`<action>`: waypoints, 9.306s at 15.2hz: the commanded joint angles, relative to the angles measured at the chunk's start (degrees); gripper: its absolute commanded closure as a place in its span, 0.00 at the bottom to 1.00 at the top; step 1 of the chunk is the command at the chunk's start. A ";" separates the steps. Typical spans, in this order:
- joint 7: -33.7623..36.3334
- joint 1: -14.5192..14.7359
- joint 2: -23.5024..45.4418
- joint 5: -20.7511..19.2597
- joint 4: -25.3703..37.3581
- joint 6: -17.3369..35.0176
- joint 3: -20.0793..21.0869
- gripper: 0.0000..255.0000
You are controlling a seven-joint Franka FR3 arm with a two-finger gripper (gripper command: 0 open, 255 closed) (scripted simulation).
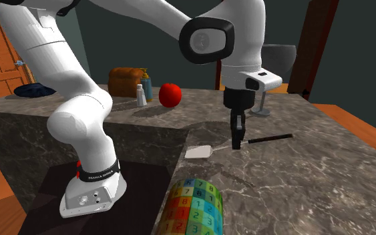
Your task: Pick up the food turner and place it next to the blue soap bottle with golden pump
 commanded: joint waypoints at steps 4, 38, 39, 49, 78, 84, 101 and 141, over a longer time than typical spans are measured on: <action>0.07 -0.04 -1.60 -0.10 2.55 -4.15 0.33 1.00; -0.37 0.62 -2.29 0.93 28.31 -30.60 1.89 1.00; -0.42 0.64 -2.08 0.98 29.28 -31.37 1.90 1.00; 11.81 3.86 -11.06 2.97 21.44 -33.09 11.29 1.00; 53.29 13.09 -6.57 15.24 29.82 -35.36 45.82 1.00; 63.93 13.32 2.00 12.92 38.28 -35.35 55.18 1.00; 90.13 23.85 31.04 -8.32 57.00 -36.02 70.96 1.00; 94.62 22.16 33.60 -12.16 28.86 -6.84 68.58 1.00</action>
